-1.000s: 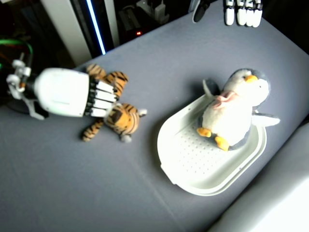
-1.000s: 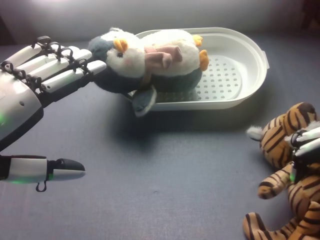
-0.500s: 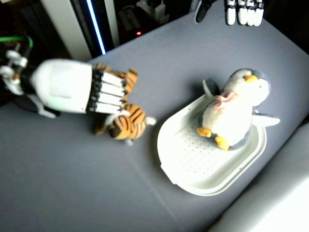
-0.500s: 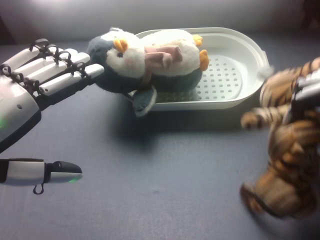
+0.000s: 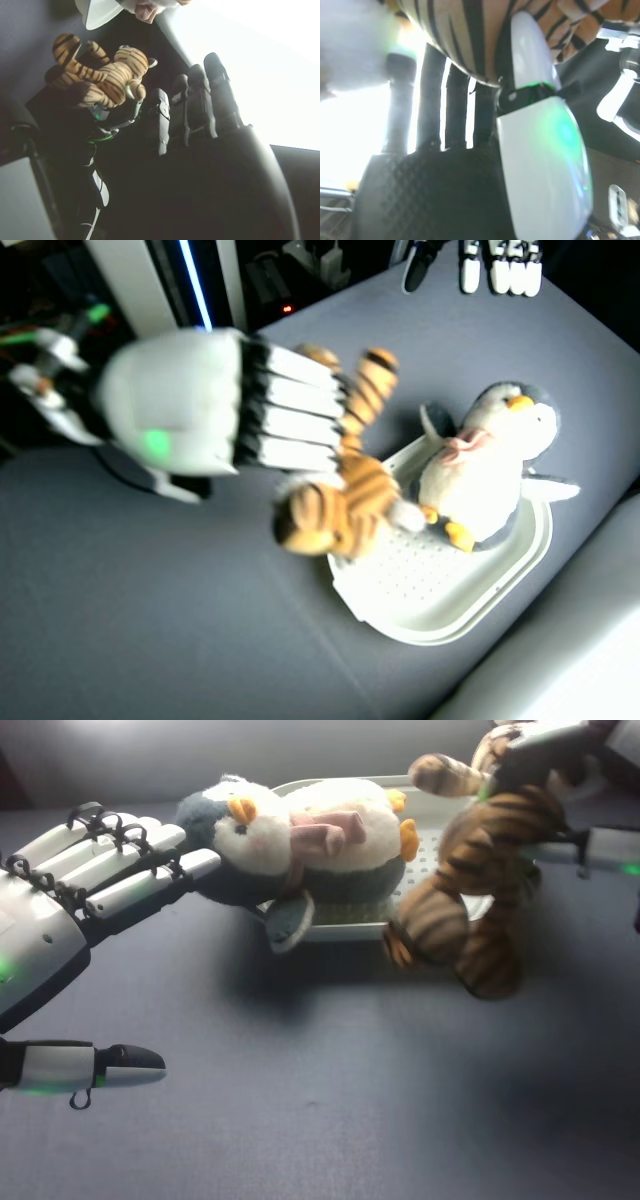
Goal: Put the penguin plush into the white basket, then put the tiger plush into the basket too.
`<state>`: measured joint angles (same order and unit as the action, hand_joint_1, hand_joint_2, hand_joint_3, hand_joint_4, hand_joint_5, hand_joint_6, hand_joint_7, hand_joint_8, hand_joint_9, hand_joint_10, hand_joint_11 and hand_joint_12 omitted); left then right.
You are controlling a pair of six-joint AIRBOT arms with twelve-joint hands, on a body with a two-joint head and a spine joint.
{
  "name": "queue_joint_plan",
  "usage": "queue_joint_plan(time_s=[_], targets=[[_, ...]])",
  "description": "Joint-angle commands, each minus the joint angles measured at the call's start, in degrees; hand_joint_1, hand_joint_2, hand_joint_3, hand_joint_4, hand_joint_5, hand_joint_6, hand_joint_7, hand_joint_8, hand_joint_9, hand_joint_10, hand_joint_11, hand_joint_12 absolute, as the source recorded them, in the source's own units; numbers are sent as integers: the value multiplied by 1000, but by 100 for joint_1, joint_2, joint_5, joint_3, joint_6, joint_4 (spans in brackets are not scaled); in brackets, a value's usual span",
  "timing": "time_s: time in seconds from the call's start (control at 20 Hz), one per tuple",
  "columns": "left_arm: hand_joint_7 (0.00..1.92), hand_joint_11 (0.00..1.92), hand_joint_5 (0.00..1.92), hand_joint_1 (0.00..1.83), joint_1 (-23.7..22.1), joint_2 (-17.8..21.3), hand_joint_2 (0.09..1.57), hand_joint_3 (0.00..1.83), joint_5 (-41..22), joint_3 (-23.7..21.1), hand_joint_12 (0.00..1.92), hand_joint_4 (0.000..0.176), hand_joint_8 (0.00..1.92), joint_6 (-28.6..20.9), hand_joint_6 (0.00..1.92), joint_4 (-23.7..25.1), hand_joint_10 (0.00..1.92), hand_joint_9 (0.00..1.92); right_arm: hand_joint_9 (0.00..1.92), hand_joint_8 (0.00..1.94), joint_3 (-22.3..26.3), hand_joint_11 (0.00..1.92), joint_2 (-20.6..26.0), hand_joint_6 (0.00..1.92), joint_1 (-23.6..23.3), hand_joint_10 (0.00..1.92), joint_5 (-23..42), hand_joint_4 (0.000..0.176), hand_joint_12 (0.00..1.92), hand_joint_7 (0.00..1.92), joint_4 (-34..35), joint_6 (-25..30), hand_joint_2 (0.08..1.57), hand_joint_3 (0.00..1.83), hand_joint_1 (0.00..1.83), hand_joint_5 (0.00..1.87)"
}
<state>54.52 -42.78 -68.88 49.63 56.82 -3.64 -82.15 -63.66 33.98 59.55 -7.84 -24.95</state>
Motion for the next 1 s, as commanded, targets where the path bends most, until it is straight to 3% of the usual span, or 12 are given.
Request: queue_joint_plan(time_s=[0.0, 0.05, 0.1, 0.15, 0.2, 0.4, 0.45, 0.6, 0.65, 0.75, 0.9, 0.95], targets=[[94, 0, 127, 835, -38, -19, 815, 0, -685, 40, 351, 76, 2, -20, 1, -29, 1, 87, 784, 1351, -131, 714, -43, 860, -199, 1373, 141, 0, 1337, 722, 114, 24, 1166, 2, 1362, 1008], [102, 0, 132, 813, -45, -38, 806, 0, -674, 63, 329, 81, 3, -20, 2, -15, 1, 88, 682, 598, -363, 527, -246, 901, -521, 688, -360, 0, 1006, 681, -91, 24, 1112, 3, 1214, 1004], [96, 0, 126, 802, -52, -50, 809, 0, -669, 74, 286, 88, 1, -20, 1, -6, 1, 77, 522, 193, -504, 183, -357, 317, -684, 271, -644, 0, 911, 623, -255, 24, 1023, 0, 1225, 779], [93, 0, 117, 787, -62, -67, 814, 2, -658, 86, 277, 91, 0, -20, 0, 4, 0, 72, 302, 39, -625, 36, -464, 74, -845, 72, -939, 91, 563, 419, -412, 24, 945, 0, 1079, 511], [75, 0, 101, 780, -72, -85, 818, 2, -645, 95, 201, 102, 2, -20, 1, 25, 2, 48, 125, 7, -752, 6, -564, 14, -947, 14, -1236, 159, 266, 198, -522, -42, 915, 0, 903, 255], [46, 0, 85, 763, -81, -96, 806, 0, -630, 97, 72, 125, 3, -20, 2, 58, 4, 9, 1, 0, -779, 0, -571, 0, -976, 0, -1716, 176, 17, 3, -522, -372, 993, 15, 535, 10], [74, 4, 111, 760, -76, -98, 807, 0, -638, 95, 155, 103, 4, -20, 3, 53, 5, 38, 0, 0, -726, 0, -570, 0, -976, 0, -1721, 176, 0, 0, -518, -372, 1046, 26, 378, 0], [72, 0, 105, 780, -43, -101, 808, 0, -704, 87, 172, 102, 0, -20, 0, 3, 0, 32, 0, 0, -504, 0, -485, 0, -935, 0, -1595, 176, 0, 0, -516, -372, 1088, 12, 345, 0], [72, 0, 86, 864, -25, -99, 827, 0, -746, 79, 309, 110, 0, -20, 0, -26, 0, 47, 0, 0, -354, 0, -377, 0, -830, 0, -1427, 173, 0, 0, -499, -371, 1115, 14, 347, 0], [59, 0, 61, 909, 32, -99, 835, 1, -863, 68, 410, 126, 0, -20, 0, -108, 0, 47, 0, 0, 14, 0, -83, 0, -272, 0, -638, 167, 0, 0, -30, -339, 1167, 26, 389, 0], [15, 0, 21, 892, 144, -99, 854, 6, -1129, 50, 278, 127, 1, -20, 1, -279, 1, 8, 0, 0, 603, 0, 325, 0, 757, 0, 963, 176, 0, 0, 635, -10, 1183, 21, 349, 1], [2, 0, 7, 922, 205, -101, 859, 5, -1272, 38, 146, 141, 0, -20, 3, -355, 0, 1, 0, 0, 777, 0, 443, 2, 1087, 0, 1436, 176, 0, 0, 810, 87, 1195, 20, 296, 6]])
